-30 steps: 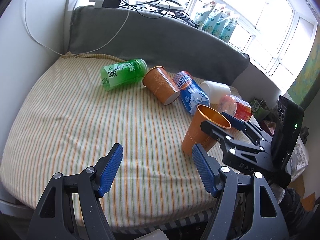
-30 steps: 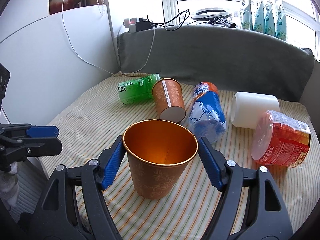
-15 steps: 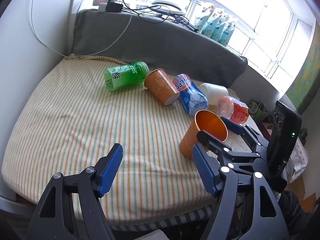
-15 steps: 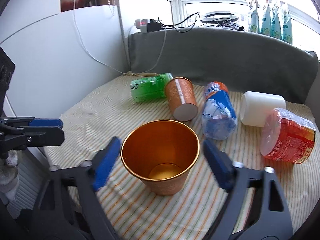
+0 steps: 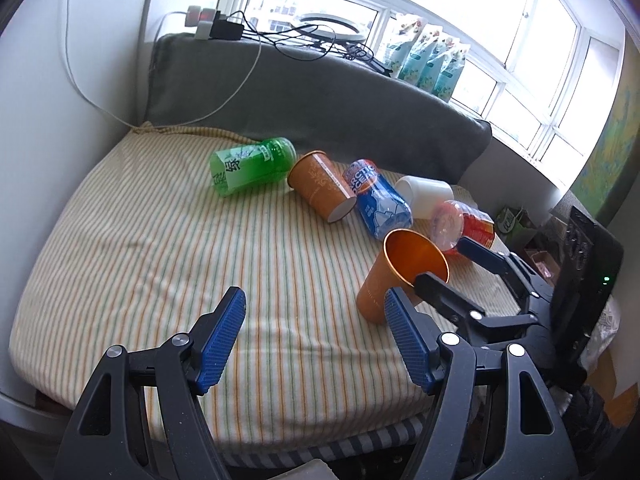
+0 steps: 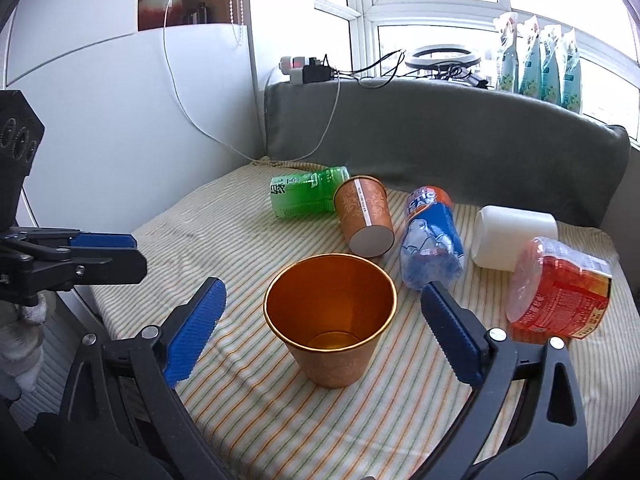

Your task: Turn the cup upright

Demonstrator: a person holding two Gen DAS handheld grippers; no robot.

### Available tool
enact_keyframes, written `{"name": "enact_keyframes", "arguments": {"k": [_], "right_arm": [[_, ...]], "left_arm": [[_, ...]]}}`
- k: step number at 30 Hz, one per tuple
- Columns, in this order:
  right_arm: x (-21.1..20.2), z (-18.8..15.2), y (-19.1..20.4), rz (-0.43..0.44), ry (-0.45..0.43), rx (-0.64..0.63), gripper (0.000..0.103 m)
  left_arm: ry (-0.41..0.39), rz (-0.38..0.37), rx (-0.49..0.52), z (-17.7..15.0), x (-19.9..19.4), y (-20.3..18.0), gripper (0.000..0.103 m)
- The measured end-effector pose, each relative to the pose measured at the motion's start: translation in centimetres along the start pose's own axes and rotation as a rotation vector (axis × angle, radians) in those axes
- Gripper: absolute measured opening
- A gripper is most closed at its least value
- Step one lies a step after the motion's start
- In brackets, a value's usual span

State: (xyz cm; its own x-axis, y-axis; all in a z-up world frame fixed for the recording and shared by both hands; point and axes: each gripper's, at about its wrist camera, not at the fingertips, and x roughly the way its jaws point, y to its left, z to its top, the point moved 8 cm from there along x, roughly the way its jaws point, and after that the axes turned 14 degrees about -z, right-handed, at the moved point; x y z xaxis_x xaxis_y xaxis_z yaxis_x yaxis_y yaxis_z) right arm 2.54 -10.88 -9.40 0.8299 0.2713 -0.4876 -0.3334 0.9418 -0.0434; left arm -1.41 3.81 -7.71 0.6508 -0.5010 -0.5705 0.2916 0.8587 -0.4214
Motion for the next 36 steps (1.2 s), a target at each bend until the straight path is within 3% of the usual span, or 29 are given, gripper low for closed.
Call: {"name": "enact_keyframes", "arguments": {"k": [9, 17, 19, 25, 29, 36], "right_arm": [[-2.6, 0.7, -2.5, -0.054, -0.013, 0.056, 0.1], [-4.9, 0.5, -4.8, -0.146, -0.026, 0.1, 0.1], [-5.5, 0.6, -5.1, -0.168, -0.037, 0.102, 0.1], [-6.8, 0.9, -6.0, -0.215, -0.072, 0.127, 0.1], [-7.3, 1.3, -6.7, -0.256, -0.097, 0.147, 0.1], [-7.5, 1.4, -7.2, -0.267, -0.106, 0.153, 0.1]], "left_arm": [[-0.035, 0.029, 0.059, 0.7, 0.7, -1.3, 0.072], [-0.146, 0.109, 0.191, 1.7, 0.4, -3.1, 0.072], [-0.18, 0.115, 0.207, 2.1, 0.1, -3.5, 0.077], [-0.284, 0.16, 0.271, 3.0, -1.2, -4.7, 0.078], [-0.337, 0.178, 0.299, 3.4, -1.9, -5.3, 0.084], [-0.345, 0.173, 0.296, 3.6, -2.0, -5.6, 0.084]]}}
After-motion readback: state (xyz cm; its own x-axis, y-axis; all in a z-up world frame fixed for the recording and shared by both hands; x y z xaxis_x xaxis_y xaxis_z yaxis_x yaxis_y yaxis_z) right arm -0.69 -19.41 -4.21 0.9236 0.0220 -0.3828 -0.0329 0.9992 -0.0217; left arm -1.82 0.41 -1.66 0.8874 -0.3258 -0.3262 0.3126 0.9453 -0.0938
